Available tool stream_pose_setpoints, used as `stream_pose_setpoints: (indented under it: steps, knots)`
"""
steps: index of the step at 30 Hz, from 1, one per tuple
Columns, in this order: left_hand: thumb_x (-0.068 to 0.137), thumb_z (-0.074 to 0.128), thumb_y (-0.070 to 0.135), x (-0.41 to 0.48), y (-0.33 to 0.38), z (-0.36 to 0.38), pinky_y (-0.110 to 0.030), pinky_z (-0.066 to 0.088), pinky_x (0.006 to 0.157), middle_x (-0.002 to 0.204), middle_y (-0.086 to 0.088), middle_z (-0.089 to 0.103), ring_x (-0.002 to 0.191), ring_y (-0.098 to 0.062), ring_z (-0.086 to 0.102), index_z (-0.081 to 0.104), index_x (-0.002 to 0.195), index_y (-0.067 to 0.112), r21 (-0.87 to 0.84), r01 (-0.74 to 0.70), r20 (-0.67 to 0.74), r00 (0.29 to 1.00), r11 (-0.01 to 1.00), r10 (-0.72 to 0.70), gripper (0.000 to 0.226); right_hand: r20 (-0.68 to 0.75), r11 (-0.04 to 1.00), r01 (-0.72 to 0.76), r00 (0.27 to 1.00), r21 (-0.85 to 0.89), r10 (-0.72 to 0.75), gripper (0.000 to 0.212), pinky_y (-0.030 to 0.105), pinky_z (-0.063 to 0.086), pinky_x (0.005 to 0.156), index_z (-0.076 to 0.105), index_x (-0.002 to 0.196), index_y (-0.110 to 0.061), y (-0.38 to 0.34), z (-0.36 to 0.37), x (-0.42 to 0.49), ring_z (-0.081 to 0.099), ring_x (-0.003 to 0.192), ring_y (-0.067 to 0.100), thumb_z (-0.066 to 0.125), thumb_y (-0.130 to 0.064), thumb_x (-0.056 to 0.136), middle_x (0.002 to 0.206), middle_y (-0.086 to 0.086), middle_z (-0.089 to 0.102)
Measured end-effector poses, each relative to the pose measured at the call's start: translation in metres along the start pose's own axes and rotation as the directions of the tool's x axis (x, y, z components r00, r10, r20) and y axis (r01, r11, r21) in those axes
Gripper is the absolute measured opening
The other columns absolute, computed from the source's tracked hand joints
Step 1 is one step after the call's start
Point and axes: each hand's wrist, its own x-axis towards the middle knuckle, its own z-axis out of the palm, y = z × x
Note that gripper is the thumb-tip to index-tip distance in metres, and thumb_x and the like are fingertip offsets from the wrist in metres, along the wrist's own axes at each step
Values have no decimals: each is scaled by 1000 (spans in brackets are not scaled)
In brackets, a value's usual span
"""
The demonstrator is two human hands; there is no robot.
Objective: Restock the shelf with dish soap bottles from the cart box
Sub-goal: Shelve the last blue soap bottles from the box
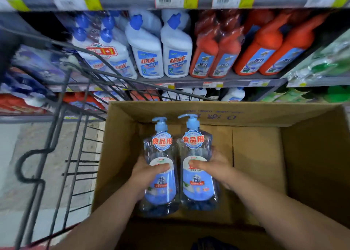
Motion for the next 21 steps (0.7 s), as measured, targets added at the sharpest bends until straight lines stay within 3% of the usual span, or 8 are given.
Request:
stream_pose_setpoints:
  steps: [3,7,10,12,14,17,21]
  knots:
    - [62,83,2,-27,19,-4,-35,58,64,97,-17,73,78,-30,72,62,109,8,-53,-51,13,999,997,52,52,-12,997,66,998,-35,-67,50,42,55,87,64,109,-13,-27,-7,-22,70,93,22,84,-14,64,102,6,73]
    - [63,80,-3,-65,46,-11,-26,54,48,86,-11,74,63,-18,72,62,103,9,-133,-170,-27,985,976,168,46,17,982,183,983,-55,-183,56,36,56,85,60,114,-14,-66,-14,-52,70,92,17,85,-17,64,102,1,73]
    - [65,80,-2,-98,62,-18,-34,59,57,78,-8,76,65,-20,72,66,86,16,-146,-263,-62,965,954,256,31,19,966,250,968,-70,-250,66,42,52,92,55,118,-10,-94,-17,-73,66,100,25,87,-21,61,110,8,68]
    - [67,79,-1,-123,70,-25,-47,59,72,86,-13,76,77,-30,72,66,94,13,-167,-301,-85,953,939,290,33,46,946,312,950,-81,-309,65,43,51,94,57,117,-10,-113,-15,-89,65,100,25,87,-21,60,111,10,68]
    - [69,78,-1,-146,75,-32,-51,57,78,95,-21,73,83,-36,70,61,107,7,-210,-334,-117,942,919,316,42,90,923,376,925,-76,-370,63,41,52,92,62,112,-13,-132,-11,-108,67,96,22,87,-22,55,107,8,71]
    - [70,75,-4,-177,80,-45,-45,57,71,100,-27,69,78,-35,68,54,116,-2,-285,-382,-174,923,879,344,50,159,904,426,895,-26,-417,64,45,52,92,61,113,-11,-154,0,-133,68,95,26,87,-18,55,106,10,72]
    - [66,79,2,-217,80,-69,-37,57,54,91,-21,73,70,-32,71,52,114,4,-341,-445,-247,892,828,378,55,255,872,490,842,8,-475,60,47,53,90,59,114,-12,-181,18,-160,69,94,27,85,-13,61,106,9,71]
